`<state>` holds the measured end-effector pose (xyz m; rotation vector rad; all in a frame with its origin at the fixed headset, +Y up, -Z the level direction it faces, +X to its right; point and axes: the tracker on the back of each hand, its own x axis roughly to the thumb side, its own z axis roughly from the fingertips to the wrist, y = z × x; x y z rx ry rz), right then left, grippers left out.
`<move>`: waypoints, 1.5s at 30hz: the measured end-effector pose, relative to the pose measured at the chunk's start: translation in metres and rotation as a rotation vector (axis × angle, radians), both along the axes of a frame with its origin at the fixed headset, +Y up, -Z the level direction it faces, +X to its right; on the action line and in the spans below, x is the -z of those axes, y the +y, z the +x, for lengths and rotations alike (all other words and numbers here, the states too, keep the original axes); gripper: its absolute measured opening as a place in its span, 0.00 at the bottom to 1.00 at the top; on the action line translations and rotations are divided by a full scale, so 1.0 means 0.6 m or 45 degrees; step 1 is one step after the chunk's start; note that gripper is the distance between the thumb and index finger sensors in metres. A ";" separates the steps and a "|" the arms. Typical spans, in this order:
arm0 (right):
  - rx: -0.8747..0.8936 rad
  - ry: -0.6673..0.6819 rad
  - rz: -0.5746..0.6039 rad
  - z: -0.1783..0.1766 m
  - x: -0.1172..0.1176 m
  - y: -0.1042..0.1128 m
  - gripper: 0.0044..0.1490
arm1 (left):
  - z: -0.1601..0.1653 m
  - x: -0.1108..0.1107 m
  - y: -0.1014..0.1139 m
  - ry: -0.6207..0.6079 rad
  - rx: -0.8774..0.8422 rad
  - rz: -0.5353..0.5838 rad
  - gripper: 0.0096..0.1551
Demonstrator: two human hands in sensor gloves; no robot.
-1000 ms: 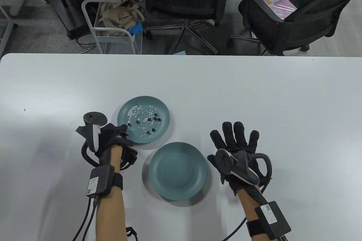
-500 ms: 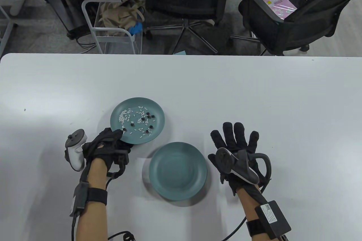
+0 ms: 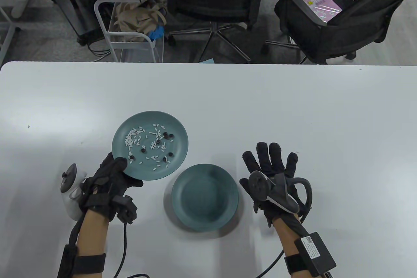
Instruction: Pick coffee beans with hand pinch into plate
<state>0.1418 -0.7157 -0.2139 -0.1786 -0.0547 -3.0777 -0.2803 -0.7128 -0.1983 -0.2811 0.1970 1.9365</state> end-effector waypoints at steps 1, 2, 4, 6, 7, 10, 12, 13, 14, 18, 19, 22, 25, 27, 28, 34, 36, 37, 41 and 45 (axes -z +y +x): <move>0.005 -0.008 -0.005 0.002 0.000 0.000 0.45 | 0.004 -0.005 0.004 -0.004 -0.029 0.011 0.37; 0.010 -0.014 -0.008 0.004 0.000 -0.001 0.45 | 0.007 -0.009 0.005 -0.035 -0.030 0.011 0.37; 0.032 -0.026 -0.009 0.009 0.000 -0.001 0.45 | 0.009 -0.018 0.004 -0.079 -0.058 0.063 0.37; 0.060 -0.033 -0.007 0.013 0.000 -0.003 0.45 | 0.010 -0.024 -0.008 -0.008 -0.066 0.061 0.36; 0.075 -0.033 0.002 0.015 0.000 -0.003 0.45 | 0.009 -0.025 -0.019 0.018 -0.058 0.047 0.35; 0.152 -0.012 0.079 0.020 -0.003 -0.001 0.44 | 0.004 -0.028 -0.055 0.019 -0.076 0.007 0.34; 0.202 -0.002 0.144 0.022 -0.007 0.003 0.44 | 0.002 -0.032 -0.070 0.062 -0.096 -0.042 0.34; 0.208 0.005 0.167 0.022 -0.007 0.004 0.43 | 0.002 -0.031 -0.072 0.064 -0.090 -0.052 0.34; 0.214 0.013 0.195 0.022 -0.008 0.006 0.43 | 0.000 -0.028 -0.074 0.048 -0.096 -0.052 0.33; 0.240 0.044 0.256 0.019 -0.013 0.009 0.42 | 0.003 -0.027 -0.079 0.022 -0.149 -0.053 0.33; 0.236 0.060 0.274 0.017 -0.014 0.010 0.42 | 0.006 -0.027 -0.080 0.013 -0.168 -0.055 0.33; 0.241 0.103 0.317 0.009 -0.017 0.015 0.41 | 0.011 -0.026 -0.081 -0.004 -0.176 -0.055 0.33; 0.302 0.160 0.389 -0.003 -0.021 0.027 0.39 | 0.013 -0.026 -0.079 -0.006 -0.161 -0.053 0.33; 0.359 0.197 0.443 -0.012 -0.026 0.046 0.37 | 0.014 -0.026 -0.080 -0.010 -0.157 -0.051 0.33; 0.413 0.224 0.473 -0.020 -0.031 0.063 0.36 | 0.016 -0.027 -0.080 -0.010 -0.156 -0.054 0.33; 0.704 0.403 0.660 -0.092 -0.056 0.191 0.25 | 0.032 -0.027 -0.085 -0.051 -0.159 -0.069 0.33; 0.678 0.407 0.550 -0.124 -0.052 0.228 0.24 | 0.037 -0.028 -0.086 -0.061 -0.163 -0.073 0.33; 0.668 0.415 0.505 -0.138 -0.050 0.239 0.24 | 0.038 -0.028 -0.087 -0.063 -0.161 -0.074 0.33; 0.582 0.467 0.428 -0.198 -0.046 0.265 0.22 | 0.046 -0.029 -0.088 -0.083 -0.159 -0.078 0.33; 0.463 0.539 0.322 -0.246 -0.046 0.247 0.27 | 0.052 -0.029 -0.089 -0.103 -0.169 -0.076 0.33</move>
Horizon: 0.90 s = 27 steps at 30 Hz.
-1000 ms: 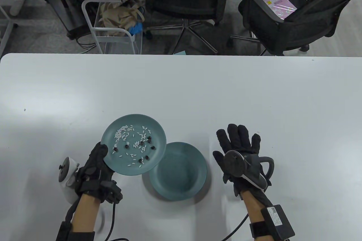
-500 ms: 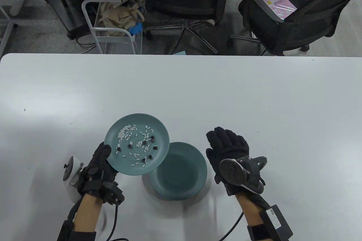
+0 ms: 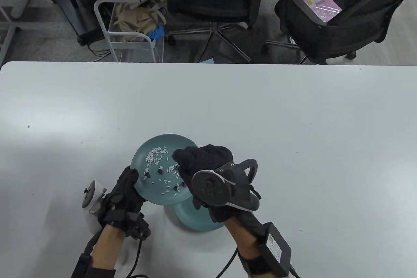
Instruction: Pick coffee beans with hand pinch into plate
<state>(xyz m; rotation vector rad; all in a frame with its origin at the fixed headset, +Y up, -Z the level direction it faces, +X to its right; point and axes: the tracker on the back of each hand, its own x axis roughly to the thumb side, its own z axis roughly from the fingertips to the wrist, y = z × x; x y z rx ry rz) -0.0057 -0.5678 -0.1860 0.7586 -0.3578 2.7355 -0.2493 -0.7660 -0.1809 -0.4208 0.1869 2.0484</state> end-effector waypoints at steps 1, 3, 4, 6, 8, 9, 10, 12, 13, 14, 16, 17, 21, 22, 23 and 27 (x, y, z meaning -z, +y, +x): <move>-0.060 0.017 0.002 -0.008 -0.002 -0.008 0.28 | 0.002 0.000 0.000 -0.007 -0.005 0.001 0.33; -0.118 0.053 0.032 -0.019 -0.004 -0.023 0.28 | 0.005 0.000 0.000 -0.015 -0.006 0.002 0.33; -0.158 0.083 0.018 -0.024 -0.003 -0.031 0.27 | 0.007 0.000 -0.001 -0.022 -0.005 0.003 0.33; -0.241 0.152 -0.049 -0.033 0.000 -0.046 0.24 | 0.011 0.000 -0.002 -0.034 -0.008 0.000 0.33; -0.314 0.181 -0.108 -0.040 0.002 -0.059 0.22 | 0.013 -0.001 -0.002 -0.041 -0.010 -0.001 0.33; -0.353 0.202 -0.122 -0.044 0.002 -0.065 0.22 | 0.014 -0.001 -0.003 -0.043 -0.010 -0.002 0.33; -0.382 0.218 -0.132 -0.048 0.002 -0.069 0.22 | 0.015 -0.001 -0.003 -0.044 -0.009 -0.002 0.33; -0.462 0.243 -0.157 -0.057 0.000 -0.080 0.22 | 0.015 -0.001 -0.004 -0.048 -0.008 0.000 0.33; -0.472 0.245 -0.153 -0.059 -0.001 -0.082 0.22 | 0.015 -0.001 -0.004 -0.048 -0.008 0.001 0.33; -0.490 0.251 -0.150 -0.062 -0.001 -0.085 0.22 | 0.015 -0.001 -0.004 -0.045 -0.009 0.001 0.33; -0.514 0.259 -0.168 -0.066 -0.002 -0.091 0.21 | 0.015 -0.001 -0.004 -0.046 -0.018 0.002 0.33; -0.509 0.259 -0.153 -0.069 -0.002 -0.094 0.21 | 0.015 -0.001 -0.003 -0.044 -0.005 0.002 0.33; -0.529 0.264 -0.156 -0.074 -0.003 -0.099 0.21 | 0.014 -0.003 -0.007 -0.025 0.029 -0.017 0.33; -0.524 0.267 -0.160 -0.075 -0.003 -0.099 0.21 | 0.014 -0.002 -0.008 -0.029 0.016 -0.020 0.33; -0.515 0.266 -0.161 -0.075 -0.004 -0.099 0.21 | 0.014 -0.003 -0.008 -0.028 0.017 -0.020 0.33; -0.491 0.244 -0.147 -0.073 -0.001 -0.104 0.23 | 0.015 -0.003 -0.008 -0.025 0.023 -0.020 0.33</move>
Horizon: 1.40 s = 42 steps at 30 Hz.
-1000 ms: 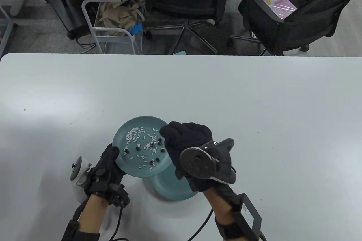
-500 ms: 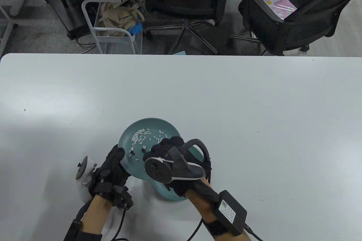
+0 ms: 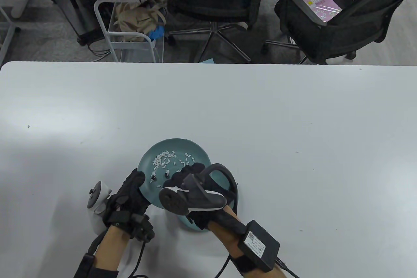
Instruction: Pick coffee beans with hand pinch into plate
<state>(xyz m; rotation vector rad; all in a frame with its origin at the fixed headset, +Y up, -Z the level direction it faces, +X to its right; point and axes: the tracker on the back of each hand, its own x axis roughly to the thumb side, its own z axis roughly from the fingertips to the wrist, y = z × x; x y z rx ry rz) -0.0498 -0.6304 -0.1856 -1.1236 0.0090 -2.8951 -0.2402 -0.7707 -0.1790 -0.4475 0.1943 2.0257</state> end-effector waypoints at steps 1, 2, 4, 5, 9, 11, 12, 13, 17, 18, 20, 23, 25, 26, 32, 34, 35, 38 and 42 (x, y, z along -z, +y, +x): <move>0.008 -0.002 -0.005 0.000 0.001 -0.002 0.23 | 0.000 0.000 0.000 0.003 0.005 -0.002 0.33; 0.016 -0.010 -0.013 0.002 0.003 -0.004 0.23 | -0.001 0.000 -0.002 0.009 0.010 -0.007 0.33; 0.033 -0.017 -0.017 0.003 0.005 -0.006 0.23 | -0.001 -0.001 -0.003 0.012 0.002 -0.014 0.33; 0.037 -0.016 -0.019 0.004 0.005 -0.007 0.23 | -0.001 -0.001 -0.004 0.012 -0.006 -0.017 0.33; 0.015 -0.016 -0.046 0.002 0.001 -0.004 0.24 | -0.003 -0.002 -0.004 0.027 -0.007 -0.023 0.33; -0.007 -0.010 -0.038 -0.002 -0.001 -0.004 0.23 | -0.002 -0.002 -0.004 0.026 -0.006 -0.020 0.33; -0.030 -0.011 -0.042 -0.003 -0.002 -0.005 0.22 | -0.001 -0.003 -0.004 0.025 0.004 -0.021 0.33; -0.039 -0.009 -0.035 -0.004 -0.003 -0.006 0.22 | 0.000 -0.003 -0.004 0.025 0.006 -0.023 0.33; -0.052 -0.013 -0.046 -0.004 -0.002 -0.010 0.22 | 0.002 -0.004 -0.007 0.024 -0.004 -0.033 0.33; -0.052 -0.019 -0.058 -0.004 -0.001 -0.010 0.22 | 0.002 -0.004 -0.006 0.026 0.003 -0.034 0.33; -0.061 -0.022 -0.075 -0.004 -0.001 -0.010 0.23 | 0.002 -0.004 -0.007 0.023 0.008 -0.033 0.33; -0.073 -0.008 -0.048 -0.006 -0.003 -0.011 0.24 | 0.004 -0.005 -0.007 0.014 0.001 -0.030 0.33; -0.072 -0.010 -0.048 -0.006 -0.002 -0.012 0.26 | 0.005 -0.003 -0.006 0.000 -0.004 -0.025 0.33; -0.062 -0.011 -0.045 -0.005 -0.002 -0.010 0.26 | 0.005 -0.003 -0.006 -0.002 0.000 -0.024 0.33; 0.028 -0.019 0.068 0.003 -0.005 0.009 0.27 | 0.005 -0.001 0.003 -0.007 0.044 0.006 0.33; 0.050 -0.022 0.076 0.006 -0.007 0.014 0.27 | 0.003 -0.001 0.000 0.009 0.039 -0.009 0.34; 0.061 -0.019 0.079 0.007 -0.007 0.014 0.27 | 0.002 -0.001 -0.001 0.013 0.032 -0.015 0.34; 0.072 -0.023 0.100 0.011 -0.007 0.016 0.24 | -0.001 -0.001 -0.001 0.018 0.000 -0.013 0.34; 0.166 -0.045 0.152 0.026 -0.007 0.031 0.21 | -0.005 0.000 0.007 0.028 0.007 0.015 0.34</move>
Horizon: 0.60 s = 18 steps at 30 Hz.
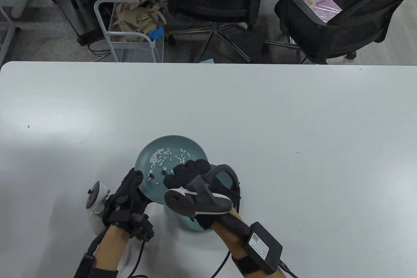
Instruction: Pick coffee beans with hand pinch into plate
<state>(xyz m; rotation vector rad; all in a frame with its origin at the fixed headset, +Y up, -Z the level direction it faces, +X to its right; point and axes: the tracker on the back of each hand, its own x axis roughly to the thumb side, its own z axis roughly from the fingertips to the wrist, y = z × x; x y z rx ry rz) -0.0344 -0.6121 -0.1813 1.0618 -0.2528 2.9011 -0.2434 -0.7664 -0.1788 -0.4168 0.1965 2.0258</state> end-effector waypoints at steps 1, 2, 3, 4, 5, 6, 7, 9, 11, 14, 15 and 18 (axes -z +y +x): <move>0.023 -0.009 0.010 0.005 0.000 0.005 0.21 | -0.001 0.000 0.001 0.003 -0.001 0.004 0.34; 0.053 -0.024 0.021 0.012 -0.001 0.012 0.20 | -0.001 0.000 0.002 0.006 -0.003 0.009 0.34; 0.067 -0.032 0.024 0.016 -0.001 0.015 0.21 | -0.002 0.000 0.002 0.007 -0.005 0.010 0.34; 0.102 -0.047 0.042 0.024 -0.001 0.021 0.21 | -0.003 0.000 0.003 0.008 -0.012 0.013 0.34; 0.137 -0.065 0.059 0.033 -0.001 0.026 0.22 | -0.004 0.000 0.004 0.008 -0.016 0.016 0.34; 0.151 -0.078 0.059 0.038 0.000 0.029 0.22 | -0.004 0.000 0.004 0.010 -0.017 0.018 0.34; 0.168 -0.101 0.050 0.046 0.000 0.032 0.22 | -0.006 0.000 0.005 0.019 -0.018 0.019 0.34; 0.189 -0.140 0.048 0.060 0.002 0.035 0.22 | -0.009 0.000 0.005 0.029 -0.019 0.021 0.34; 0.188 -0.184 0.043 0.071 0.005 0.034 0.23 | -0.013 0.000 0.006 0.038 -0.023 0.023 0.34; 0.162 -0.249 0.022 0.087 0.013 0.022 0.23 | -0.019 0.000 0.005 0.060 -0.033 0.021 0.34; 0.143 -0.268 0.003 0.090 0.016 0.017 0.23 | -0.020 0.000 0.005 0.062 -0.034 0.021 0.34; 0.081 -0.314 -0.056 0.099 0.026 -0.005 0.23 | -0.025 0.000 0.005 0.081 -0.041 0.019 0.34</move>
